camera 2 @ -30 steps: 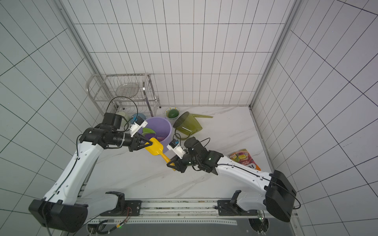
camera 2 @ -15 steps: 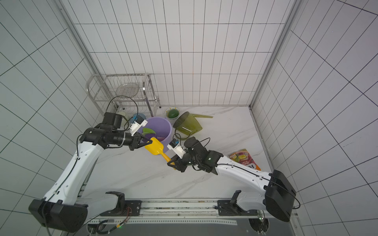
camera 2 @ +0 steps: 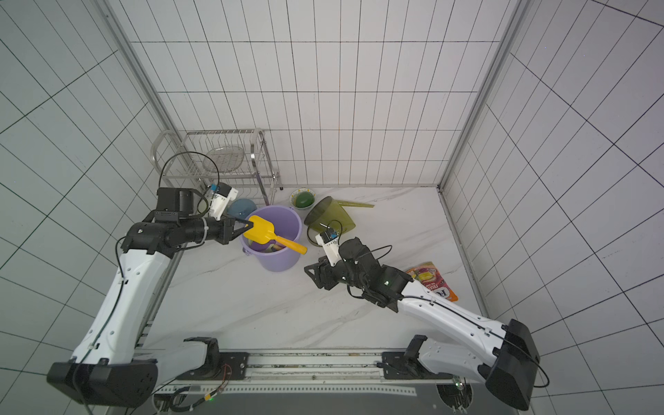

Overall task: Organize the gardening tools
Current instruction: Pick up the gardening tool from the center of the board, then place the gardening tool in the container.

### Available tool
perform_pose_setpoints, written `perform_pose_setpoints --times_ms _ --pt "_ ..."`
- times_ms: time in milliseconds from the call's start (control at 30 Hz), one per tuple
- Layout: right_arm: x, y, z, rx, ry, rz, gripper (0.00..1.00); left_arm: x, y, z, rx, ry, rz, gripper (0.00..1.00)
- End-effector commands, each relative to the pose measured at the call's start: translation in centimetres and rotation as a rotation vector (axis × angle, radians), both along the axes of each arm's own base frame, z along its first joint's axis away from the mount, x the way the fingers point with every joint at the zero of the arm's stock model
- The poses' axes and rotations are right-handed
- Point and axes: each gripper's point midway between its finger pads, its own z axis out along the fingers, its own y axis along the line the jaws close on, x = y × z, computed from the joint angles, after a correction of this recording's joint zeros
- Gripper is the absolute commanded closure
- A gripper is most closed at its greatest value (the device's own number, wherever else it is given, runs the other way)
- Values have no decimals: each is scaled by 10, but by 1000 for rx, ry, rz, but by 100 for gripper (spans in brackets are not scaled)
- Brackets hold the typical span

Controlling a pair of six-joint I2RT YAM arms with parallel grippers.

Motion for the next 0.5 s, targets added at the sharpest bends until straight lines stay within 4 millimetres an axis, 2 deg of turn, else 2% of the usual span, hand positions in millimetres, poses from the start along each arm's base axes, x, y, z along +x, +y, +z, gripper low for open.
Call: perform_pose_setpoints --times_ms 0,100,267,467 --pt "11 -16 -1 -17 18 -111 37 16 18 33 -8 -113 119 100" --pt "12 -20 0 -9 21 -133 36 25 28 42 -35 -121 184 100" --pt "12 -23 -1 -2 34 -149 37 41 45 44 -16 -139 302 100" --pt "14 -27 -6 -13 36 -170 36 50 49 32 22 -137 318 100"
